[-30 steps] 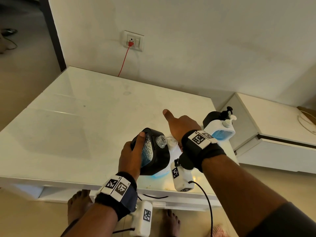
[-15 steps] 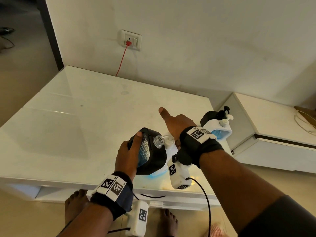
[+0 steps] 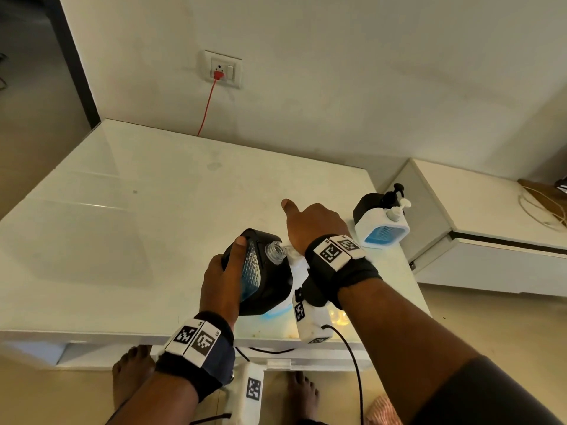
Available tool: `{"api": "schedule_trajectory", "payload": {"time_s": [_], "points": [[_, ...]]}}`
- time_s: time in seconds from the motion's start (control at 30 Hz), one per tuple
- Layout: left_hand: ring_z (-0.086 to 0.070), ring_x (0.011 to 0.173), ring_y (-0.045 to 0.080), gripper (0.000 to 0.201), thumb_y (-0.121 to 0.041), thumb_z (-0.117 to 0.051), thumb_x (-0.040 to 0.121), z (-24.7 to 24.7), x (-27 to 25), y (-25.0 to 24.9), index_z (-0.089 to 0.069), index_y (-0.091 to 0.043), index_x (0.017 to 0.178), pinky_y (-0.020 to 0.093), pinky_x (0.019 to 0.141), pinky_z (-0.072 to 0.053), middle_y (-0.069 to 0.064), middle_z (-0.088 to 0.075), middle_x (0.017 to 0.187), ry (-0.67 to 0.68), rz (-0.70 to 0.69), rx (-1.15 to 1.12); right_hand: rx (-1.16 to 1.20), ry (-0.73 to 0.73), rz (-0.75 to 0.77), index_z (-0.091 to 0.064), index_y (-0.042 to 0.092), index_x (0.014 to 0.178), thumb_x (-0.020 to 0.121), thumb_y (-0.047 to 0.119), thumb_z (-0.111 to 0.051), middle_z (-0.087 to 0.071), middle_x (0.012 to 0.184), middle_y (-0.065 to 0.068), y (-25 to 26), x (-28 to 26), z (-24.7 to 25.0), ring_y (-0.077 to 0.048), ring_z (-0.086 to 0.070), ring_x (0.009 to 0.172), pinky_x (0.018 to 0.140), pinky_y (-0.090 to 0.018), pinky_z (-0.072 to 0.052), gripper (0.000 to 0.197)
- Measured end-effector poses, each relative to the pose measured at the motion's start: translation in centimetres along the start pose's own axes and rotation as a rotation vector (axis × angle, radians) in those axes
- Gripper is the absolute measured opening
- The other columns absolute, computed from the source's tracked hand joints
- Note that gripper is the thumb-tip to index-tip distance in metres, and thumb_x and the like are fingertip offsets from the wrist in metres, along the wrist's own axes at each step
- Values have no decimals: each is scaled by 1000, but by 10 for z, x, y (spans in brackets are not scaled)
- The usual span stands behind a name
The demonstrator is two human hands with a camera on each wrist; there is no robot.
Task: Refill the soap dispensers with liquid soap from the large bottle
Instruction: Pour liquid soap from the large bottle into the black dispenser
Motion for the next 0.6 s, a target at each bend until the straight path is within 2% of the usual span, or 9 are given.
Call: {"api": "schedule_trajectory", "payload": {"time_s": [0.1, 0.2, 0.3, 0.4, 0.5, 0.6], "points": [[-72, 101, 27, 101, -96, -52, 58, 1, 0, -2, -70, -18, 120, 41, 84, -60, 7, -75, 109, 3, 9, -8, 2, 67, 19, -58, 16, 75, 88, 79, -28, -65, 83, -5, 3, 2, 3, -25, -59, 79, 75, -35, -42, 70], [-72, 99, 26, 101, -95, -51, 58, 2, 1, -2, -70, -16, 119, 36, 77, -56, 7, -75, 107, -3, 7, 5, 28, 141, 24, -58, 16, 69, 87, 82, -24, -62, 73, -5, 7, 2, 7, -24, -59, 73, 75, -36, -44, 76], [-72, 99, 26, 101, -96, -51, 59, 1, 1, -2, -70, -16, 118, 37, 79, -58, 8, -75, 107, 1, 10, 2, 10, 111, 22, -58, 17, 71, 88, 80, -24, -62, 76, -4, 6, 4, 7, -24, -59, 78, 74, -35, -40, 74], [-72, 101, 27, 102, -95, -51, 58, 0, 0, -2, -68, -17, 122, 35, 76, -58, 8, -75, 109, 13, 19, -11, -2, 55, 28, -58, 17, 73, 90, 77, -27, -66, 82, -6, 3, 5, 3, -25, -60, 81, 74, -35, -40, 70], [-72, 101, 27, 102, -96, -53, 58, 1, 0, 1, -69, -18, 122, 41, 84, -61, 8, -75, 110, 16, 23, -23, -2, 5, 29, -50, 18, 71, 91, 74, -31, -58, 76, -2, 0, 4, 1, -22, -54, 73, 72, -34, -38, 63], [-73, 101, 27, 103, -99, -53, 58, 2, 3, 4, -71, -18, 119, 49, 93, -60, 6, -76, 108, 2, 11, -7, -12, -12, 29, -47, 18, 76, 93, 72, -31, -48, 71, 1, -1, 2, 0, -24, -52, 80, 75, -34, -37, 59]]}}
Point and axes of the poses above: each hand's wrist, its own x-axis towards the middle knuckle, its own z-axis out of the back of the hand, y = z × x, the point moved 5 cm from there along x, towards the middle knuckle
